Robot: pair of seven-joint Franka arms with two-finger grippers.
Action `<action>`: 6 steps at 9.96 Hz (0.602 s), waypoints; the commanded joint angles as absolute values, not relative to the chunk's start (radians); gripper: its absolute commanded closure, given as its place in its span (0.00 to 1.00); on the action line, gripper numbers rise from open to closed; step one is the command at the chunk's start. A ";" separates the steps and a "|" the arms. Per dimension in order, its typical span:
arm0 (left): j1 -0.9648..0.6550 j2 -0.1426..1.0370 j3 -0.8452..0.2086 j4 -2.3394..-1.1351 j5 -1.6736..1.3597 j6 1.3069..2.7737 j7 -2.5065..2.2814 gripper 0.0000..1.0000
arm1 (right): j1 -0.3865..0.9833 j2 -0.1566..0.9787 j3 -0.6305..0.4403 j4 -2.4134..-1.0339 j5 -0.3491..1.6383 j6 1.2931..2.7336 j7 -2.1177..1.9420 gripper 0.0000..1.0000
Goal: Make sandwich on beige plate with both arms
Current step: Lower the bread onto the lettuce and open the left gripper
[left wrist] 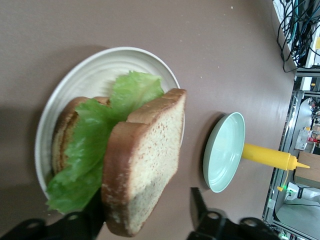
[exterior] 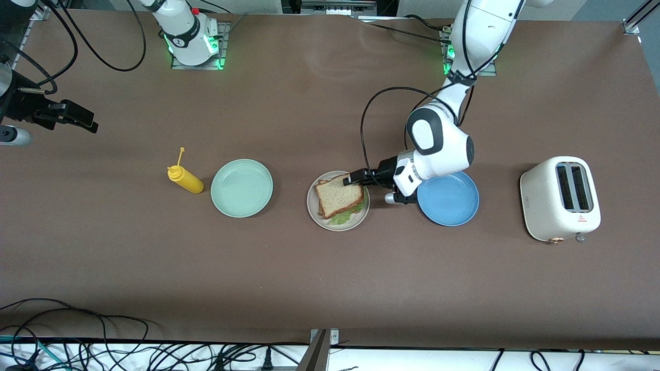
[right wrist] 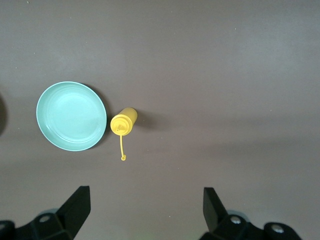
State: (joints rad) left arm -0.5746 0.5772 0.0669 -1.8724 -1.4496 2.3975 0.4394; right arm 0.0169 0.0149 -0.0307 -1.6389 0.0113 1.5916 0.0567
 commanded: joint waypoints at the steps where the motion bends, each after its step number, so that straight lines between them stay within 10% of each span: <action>1: -0.572 0.591 0.086 -1.853 -1.480 2.405 0.474 0.00 | 0.025 0.009 -0.037 -1.629 0.031 1.574 0.041 0.00; 6: -0.569 0.562 0.166 -1.855 -1.260 2.404 0.411 0.00 | 0.023 0.006 -0.040 -1.629 0.031 1.568 0.040 0.00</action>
State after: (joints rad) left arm -0.5693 0.5779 0.1513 -1.8600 -1.3382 2.4008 0.4390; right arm 0.0184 0.0131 -0.0310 -1.6389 0.0113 1.5879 0.0562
